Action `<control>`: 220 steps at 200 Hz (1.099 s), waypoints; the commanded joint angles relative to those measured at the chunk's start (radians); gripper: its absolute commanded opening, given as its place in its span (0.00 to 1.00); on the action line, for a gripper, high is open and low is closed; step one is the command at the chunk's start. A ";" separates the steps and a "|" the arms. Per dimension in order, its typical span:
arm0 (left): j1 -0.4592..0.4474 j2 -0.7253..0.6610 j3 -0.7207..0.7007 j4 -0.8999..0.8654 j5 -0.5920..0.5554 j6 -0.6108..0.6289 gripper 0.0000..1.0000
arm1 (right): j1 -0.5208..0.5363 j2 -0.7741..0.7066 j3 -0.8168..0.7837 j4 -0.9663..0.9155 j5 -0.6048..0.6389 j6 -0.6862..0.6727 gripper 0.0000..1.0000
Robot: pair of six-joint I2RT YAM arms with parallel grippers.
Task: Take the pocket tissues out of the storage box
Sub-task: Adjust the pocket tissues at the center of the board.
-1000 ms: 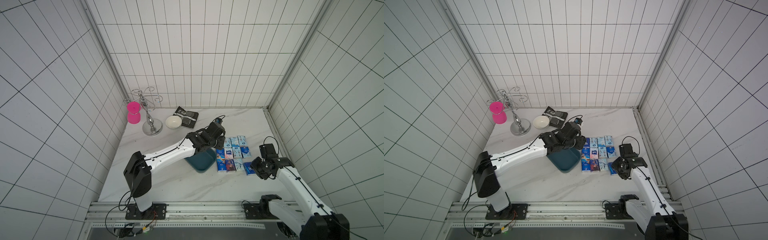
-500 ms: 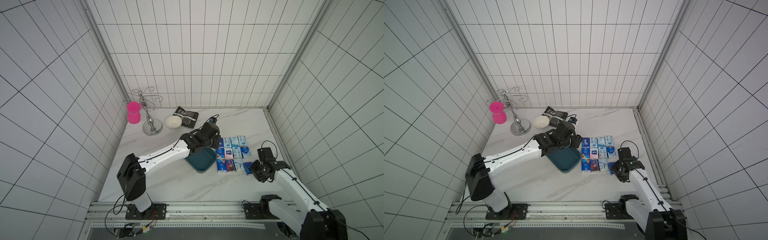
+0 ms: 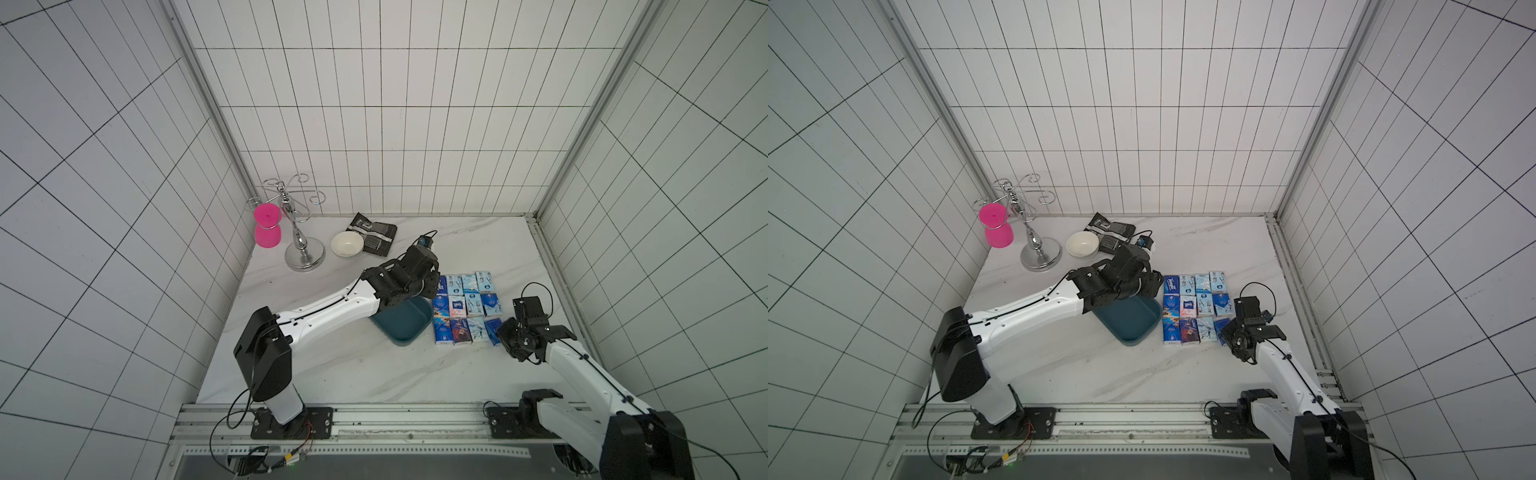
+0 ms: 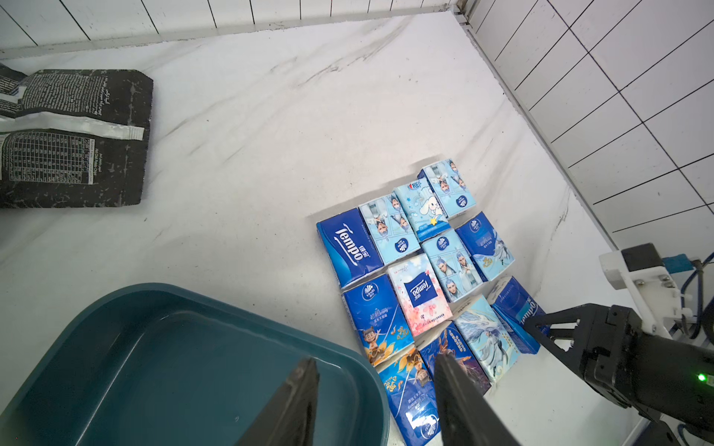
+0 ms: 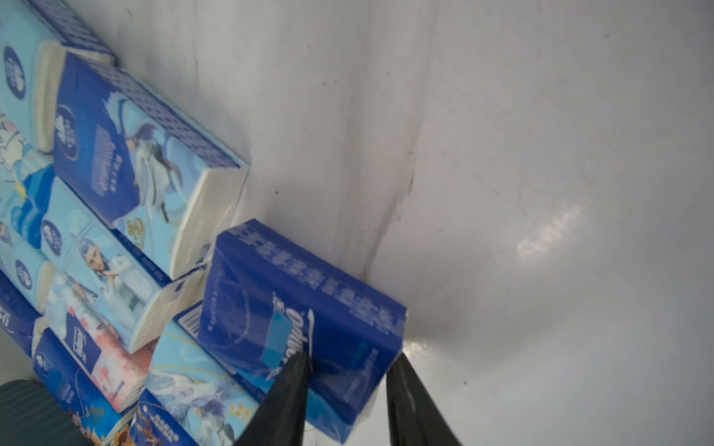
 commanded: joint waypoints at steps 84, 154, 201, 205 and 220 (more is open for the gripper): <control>-0.002 0.042 0.032 -0.043 0.006 0.003 0.51 | 0.020 -0.006 -0.066 0.077 0.015 0.084 0.37; -0.002 0.053 0.047 -0.052 0.002 -0.001 0.51 | 0.057 -0.103 0.018 -0.046 0.043 0.052 0.38; -0.004 0.047 0.047 -0.062 0.002 0.003 0.51 | 0.050 -0.166 0.111 -0.150 0.170 -0.075 0.40; -0.004 0.045 0.047 -0.062 0.001 0.003 0.51 | 0.047 -0.159 0.117 -0.149 0.175 -0.086 0.40; -0.005 0.041 0.044 -0.068 -0.006 0.004 0.51 | 0.030 -0.118 0.131 -0.129 0.179 -0.126 0.37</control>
